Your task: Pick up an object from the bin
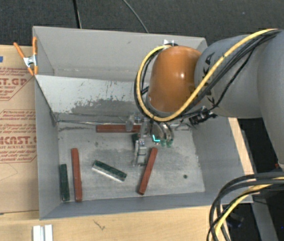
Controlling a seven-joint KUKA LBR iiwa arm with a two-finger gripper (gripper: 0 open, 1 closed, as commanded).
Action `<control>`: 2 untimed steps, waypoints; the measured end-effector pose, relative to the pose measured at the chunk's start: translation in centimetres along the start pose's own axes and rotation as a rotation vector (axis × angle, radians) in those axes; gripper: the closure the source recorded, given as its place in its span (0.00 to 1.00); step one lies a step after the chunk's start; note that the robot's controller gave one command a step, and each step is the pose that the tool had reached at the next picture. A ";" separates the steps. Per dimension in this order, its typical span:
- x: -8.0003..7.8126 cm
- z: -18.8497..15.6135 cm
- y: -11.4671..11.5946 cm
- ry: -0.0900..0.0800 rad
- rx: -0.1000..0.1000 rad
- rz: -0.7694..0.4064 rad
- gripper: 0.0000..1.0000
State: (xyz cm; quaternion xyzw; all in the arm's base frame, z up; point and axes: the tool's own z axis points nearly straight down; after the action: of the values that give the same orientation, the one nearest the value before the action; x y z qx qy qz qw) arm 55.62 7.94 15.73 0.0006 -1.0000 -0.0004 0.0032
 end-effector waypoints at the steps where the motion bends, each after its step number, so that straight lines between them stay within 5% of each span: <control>1: -0.2 -0.4 0.0 -0.008 -0.001 0.001 0.00; 2: 1.7 4.4 3.1 -0.011 -0.001 0.106 0.00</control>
Offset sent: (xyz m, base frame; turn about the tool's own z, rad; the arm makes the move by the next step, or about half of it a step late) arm -0.0348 0.0584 -0.0873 0.1909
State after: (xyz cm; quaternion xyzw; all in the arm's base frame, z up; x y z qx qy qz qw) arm 53.94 11.03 11.32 -0.0524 -0.9986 -0.0008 -0.0021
